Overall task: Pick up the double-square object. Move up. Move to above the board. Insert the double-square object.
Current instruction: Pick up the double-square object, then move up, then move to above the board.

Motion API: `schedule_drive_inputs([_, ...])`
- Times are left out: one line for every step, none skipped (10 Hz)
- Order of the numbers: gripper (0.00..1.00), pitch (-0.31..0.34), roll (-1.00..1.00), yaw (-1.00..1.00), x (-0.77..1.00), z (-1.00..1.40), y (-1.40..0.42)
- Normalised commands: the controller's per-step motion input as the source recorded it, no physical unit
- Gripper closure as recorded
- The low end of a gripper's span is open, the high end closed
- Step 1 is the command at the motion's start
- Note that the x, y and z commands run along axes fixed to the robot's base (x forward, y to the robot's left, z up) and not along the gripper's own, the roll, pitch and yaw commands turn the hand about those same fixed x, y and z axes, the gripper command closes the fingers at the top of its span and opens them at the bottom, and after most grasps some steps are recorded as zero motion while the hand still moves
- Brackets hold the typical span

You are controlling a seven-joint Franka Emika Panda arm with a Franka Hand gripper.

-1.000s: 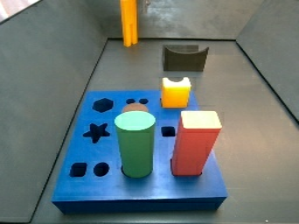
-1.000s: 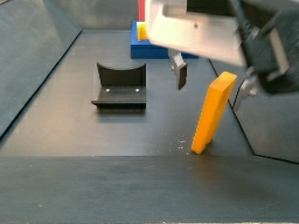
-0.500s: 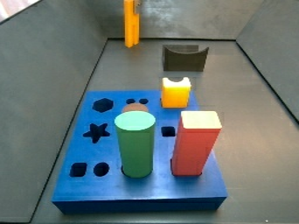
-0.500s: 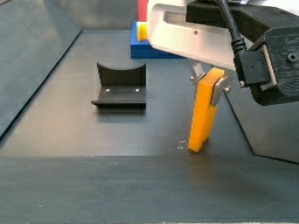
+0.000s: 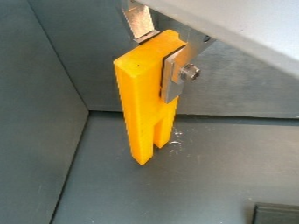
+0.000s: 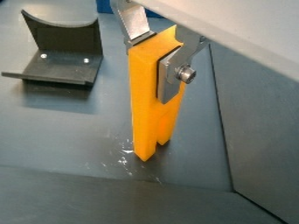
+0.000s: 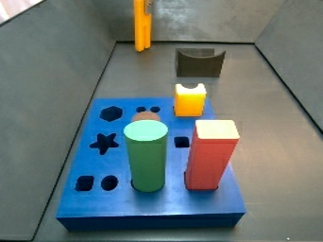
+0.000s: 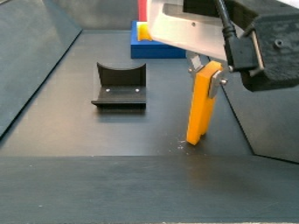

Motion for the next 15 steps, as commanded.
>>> schedule_drive_inputs([1.0,0.0,0.0,0.0,0.0,0.0,0.0])
schedule_drive_inputs([1.0,0.0,0.0,0.0,0.0,0.0,0.0])
schedule_drive_inputs([1.0,0.0,0.0,0.0,0.0,0.0,0.0])
schedule_drive_inputs([1.0,0.0,0.0,0.0,0.0,0.0,0.0])
schedule_drive_inputs([1.0,0.0,0.0,0.0,0.0,0.83,0.0])
schedule_drive_inputs([1.0,0.026,0.01,-0.03,-0.06,0.79,0.08])
schedule_drive_inputs([1.0,0.042,0.01,-0.03,-0.07,0.73,0.07])
schedule_drive_inputs([1.0,0.057,0.03,-0.04,-0.04,0.56,0.03])
schedule_drive_inputs([1.0,0.075,0.05,-0.02,-0.02,0.37,0.02])
schedule_drive_inputs([1.0,0.086,0.05,0.0,-0.01,0.22,0.01])
schedule_drive_inputs([1.0,-0.162,0.06,0.11,0.24,1.0,-0.05])
schedule_drive_inputs([1.0,-0.154,0.04,0.11,0.26,1.0,-0.06])
schedule_drive_inputs([1.0,-0.07,0.03,0.08,0.22,1.0,-0.05])
schedule_drive_inputs([1.0,-0.009,0.03,0.05,0.19,1.0,-0.05])
schedule_drive_inputs([1.0,0.048,0.03,0.04,0.18,1.0,-0.05])
